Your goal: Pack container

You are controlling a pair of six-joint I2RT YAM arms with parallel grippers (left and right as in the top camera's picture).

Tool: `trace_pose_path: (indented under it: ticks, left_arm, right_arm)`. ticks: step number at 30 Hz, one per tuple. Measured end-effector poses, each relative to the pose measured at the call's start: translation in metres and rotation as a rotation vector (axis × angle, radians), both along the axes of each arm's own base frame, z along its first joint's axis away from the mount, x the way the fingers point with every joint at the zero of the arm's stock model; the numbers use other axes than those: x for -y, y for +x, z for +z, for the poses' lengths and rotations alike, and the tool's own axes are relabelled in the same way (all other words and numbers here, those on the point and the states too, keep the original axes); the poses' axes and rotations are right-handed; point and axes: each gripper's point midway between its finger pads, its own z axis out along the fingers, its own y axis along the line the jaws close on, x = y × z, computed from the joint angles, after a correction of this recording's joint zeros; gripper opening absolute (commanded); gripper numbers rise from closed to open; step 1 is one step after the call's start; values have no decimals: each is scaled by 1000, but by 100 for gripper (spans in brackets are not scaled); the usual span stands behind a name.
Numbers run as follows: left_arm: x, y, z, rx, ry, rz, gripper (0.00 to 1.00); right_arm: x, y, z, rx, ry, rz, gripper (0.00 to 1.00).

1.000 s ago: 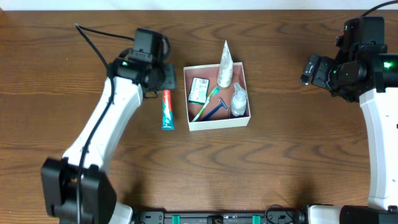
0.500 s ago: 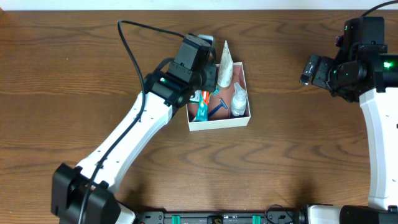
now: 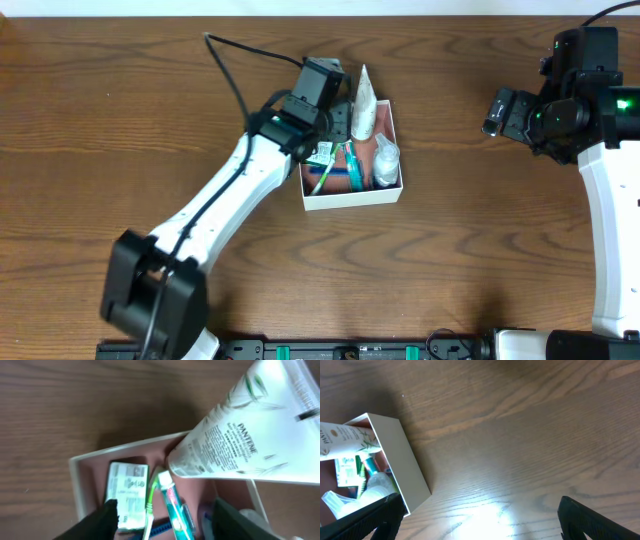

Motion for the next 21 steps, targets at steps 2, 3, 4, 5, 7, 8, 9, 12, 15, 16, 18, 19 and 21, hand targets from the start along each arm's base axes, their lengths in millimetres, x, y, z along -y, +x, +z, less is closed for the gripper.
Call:
trace_pose_path:
  ticks: [2, 3, 4, 5, 7, 8, 9, 12, 15, 16, 18, 19, 21]
  left_arm:
    - [-13, -4, 17, 13, -10, 22, 70]
    - [-20, -7, 25, 20, -13, 34, 74]
    - [-30, -9, 35, 30, -15, 49, 77]
    - [-42, -12, 45, 38, -19, 73, 88]
    - [-65, -15, 60, 53, -22, 115, 98]
    - [-74, -17, 65, 55, -25, 136, 98]
    - [-86, -18, 72, 63, -29, 164, 98]
    - [-115, -22, 85, 79, -30, 228, 98]
    - [-131, -29, 96, 93, -34, 263, 98]
    - [-134, -30, 100, 102, -38, 268, 98]
    - [-135, -33, 105, 113, -42, 270, 98]
    - [-136, -36, 106, 110, -42, 270, 98]
    - [-137, -42, 101, 83, -31, 269, 98]
  right_arm:
    - [0, 0, 0, 0, 0, 0, 99]
    - [0, 0, 0, 0, 0, 0, 99]
    - [0, 0, 0, -1, 0, 0, 99]
    - [0, 0, 0, 0, 0, 0, 99]
    - [0, 0, 0, 0, 0, 0, 99]
    - [0, 0, 0, 0, 0, 0, 99]
    - [0, 0, 0, 0, 0, 0, 99]
    - [0, 0, 0, 0, 0, 0, 99]
    - [0, 0, 0, 0, 0, 0, 99]
    - [0, 0, 0, 0, 0, 0, 99]
    - [0, 0, 0, 0, 0, 0, 99]
    - [0, 0, 0, 0, 0, 0, 99]
    - [0, 0, 0, 0, 0, 0, 99]
